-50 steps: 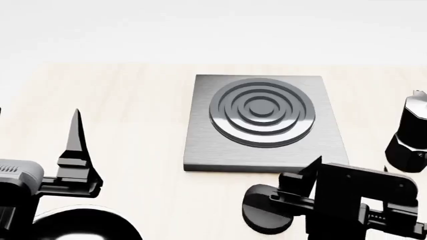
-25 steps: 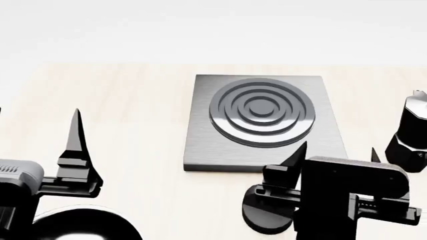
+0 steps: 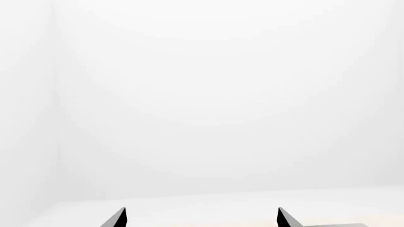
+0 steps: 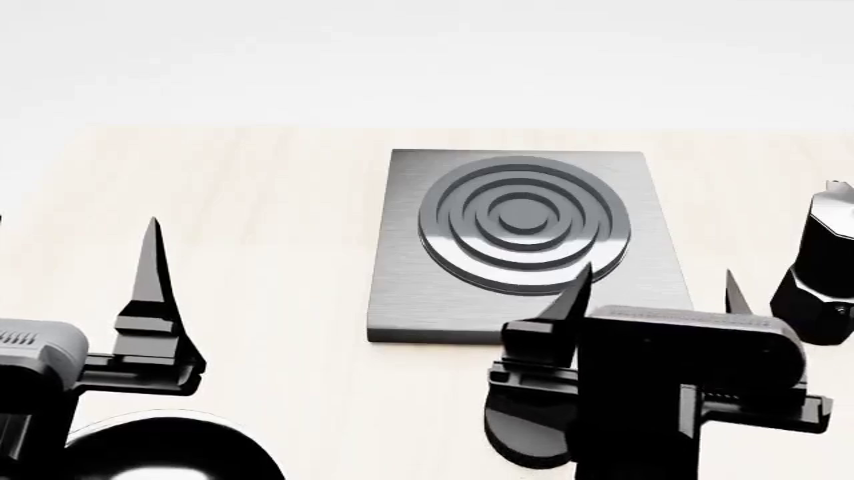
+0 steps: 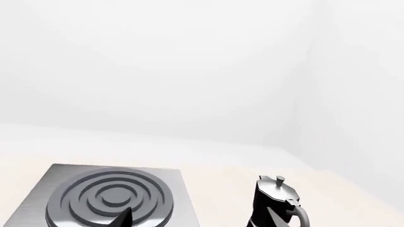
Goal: Turn on the stove.
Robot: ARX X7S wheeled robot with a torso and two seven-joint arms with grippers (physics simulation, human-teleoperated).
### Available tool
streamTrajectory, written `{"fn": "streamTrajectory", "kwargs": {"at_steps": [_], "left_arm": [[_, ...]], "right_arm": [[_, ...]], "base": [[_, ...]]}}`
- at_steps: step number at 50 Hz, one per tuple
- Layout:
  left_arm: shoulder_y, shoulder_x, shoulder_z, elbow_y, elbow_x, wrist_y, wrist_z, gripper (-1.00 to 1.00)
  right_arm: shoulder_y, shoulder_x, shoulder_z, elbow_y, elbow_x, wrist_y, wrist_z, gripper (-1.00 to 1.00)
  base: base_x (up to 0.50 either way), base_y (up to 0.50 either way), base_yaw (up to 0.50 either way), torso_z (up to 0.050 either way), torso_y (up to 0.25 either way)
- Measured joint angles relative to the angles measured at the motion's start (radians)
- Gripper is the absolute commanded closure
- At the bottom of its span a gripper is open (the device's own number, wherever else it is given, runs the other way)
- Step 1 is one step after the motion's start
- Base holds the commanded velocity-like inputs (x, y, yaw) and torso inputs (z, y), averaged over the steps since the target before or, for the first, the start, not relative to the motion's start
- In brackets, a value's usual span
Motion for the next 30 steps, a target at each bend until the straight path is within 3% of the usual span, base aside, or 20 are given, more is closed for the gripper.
{"fn": "streamTrajectory", "kwargs": {"at_steps": [30], "left_arm": [[-0.003,-0.004,0.008,-0.009,0.004,0.003,-0.009,-1.00]], "right_arm": [[0.015,0.029,-0.072,-0.034,-0.046,-0.029,-0.005,-1.00]], "base": [[0.00,0.00,0.00,0.000,0.000]]}}
